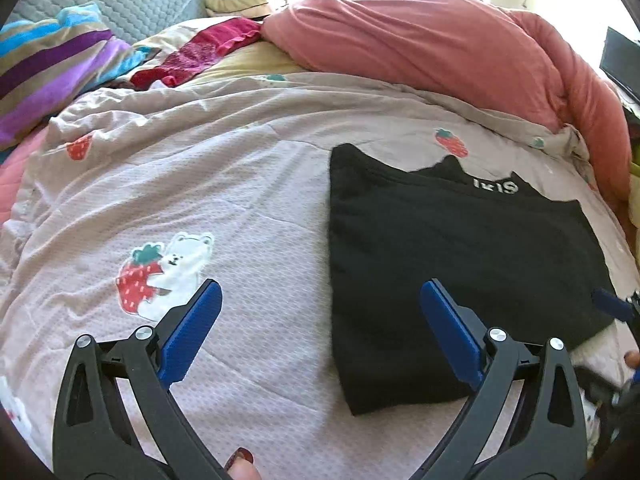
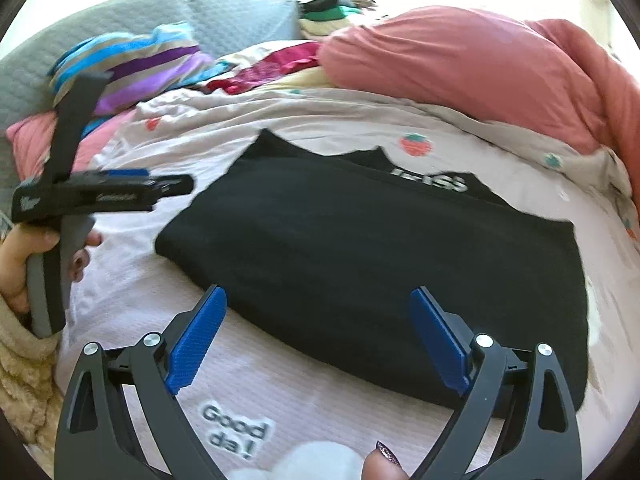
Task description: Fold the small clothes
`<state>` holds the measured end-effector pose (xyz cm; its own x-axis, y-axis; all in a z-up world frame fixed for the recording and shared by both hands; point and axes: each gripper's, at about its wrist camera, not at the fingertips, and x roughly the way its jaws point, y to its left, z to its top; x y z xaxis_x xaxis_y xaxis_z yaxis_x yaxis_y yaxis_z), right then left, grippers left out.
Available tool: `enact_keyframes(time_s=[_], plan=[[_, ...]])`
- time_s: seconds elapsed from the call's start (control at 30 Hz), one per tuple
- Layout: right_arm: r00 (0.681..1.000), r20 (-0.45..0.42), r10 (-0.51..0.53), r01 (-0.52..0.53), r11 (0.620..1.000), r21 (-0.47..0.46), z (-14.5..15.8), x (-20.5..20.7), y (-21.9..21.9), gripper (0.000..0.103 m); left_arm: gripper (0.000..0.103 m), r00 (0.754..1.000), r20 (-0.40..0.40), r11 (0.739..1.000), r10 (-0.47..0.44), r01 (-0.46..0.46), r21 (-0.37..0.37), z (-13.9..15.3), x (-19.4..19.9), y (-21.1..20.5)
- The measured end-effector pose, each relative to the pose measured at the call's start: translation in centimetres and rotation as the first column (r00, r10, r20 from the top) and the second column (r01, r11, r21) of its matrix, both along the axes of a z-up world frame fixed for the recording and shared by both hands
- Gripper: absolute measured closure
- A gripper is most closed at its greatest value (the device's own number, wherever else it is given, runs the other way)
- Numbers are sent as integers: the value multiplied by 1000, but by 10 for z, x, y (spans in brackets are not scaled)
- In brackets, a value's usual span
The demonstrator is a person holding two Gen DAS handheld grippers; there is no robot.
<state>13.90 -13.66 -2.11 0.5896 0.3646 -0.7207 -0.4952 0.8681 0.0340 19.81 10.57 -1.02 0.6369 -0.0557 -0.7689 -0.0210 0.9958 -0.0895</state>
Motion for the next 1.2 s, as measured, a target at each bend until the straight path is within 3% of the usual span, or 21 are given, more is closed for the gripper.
enact_keyframes(time_s=[0.3,0.6,0.93,1.2], plan=[[992,12,124,-122,990,-76,-13,2,53,11,10,1000,-14,1000,20,-20,-5,-2,24,8],[984,24,177,-169,965,-199,-35,9,94,10,10,999,-34,1000,16,-16,-6,-11,61,10],[977,84,196,-156,924,-348,-55,13,122,10,10,997,-78,1000,-17,19,23,-22,99,8],[977,113,179,-127,923,-364,-58,25,131,8,10,995,-103,1000,-20,21,9,-29,112,11]])
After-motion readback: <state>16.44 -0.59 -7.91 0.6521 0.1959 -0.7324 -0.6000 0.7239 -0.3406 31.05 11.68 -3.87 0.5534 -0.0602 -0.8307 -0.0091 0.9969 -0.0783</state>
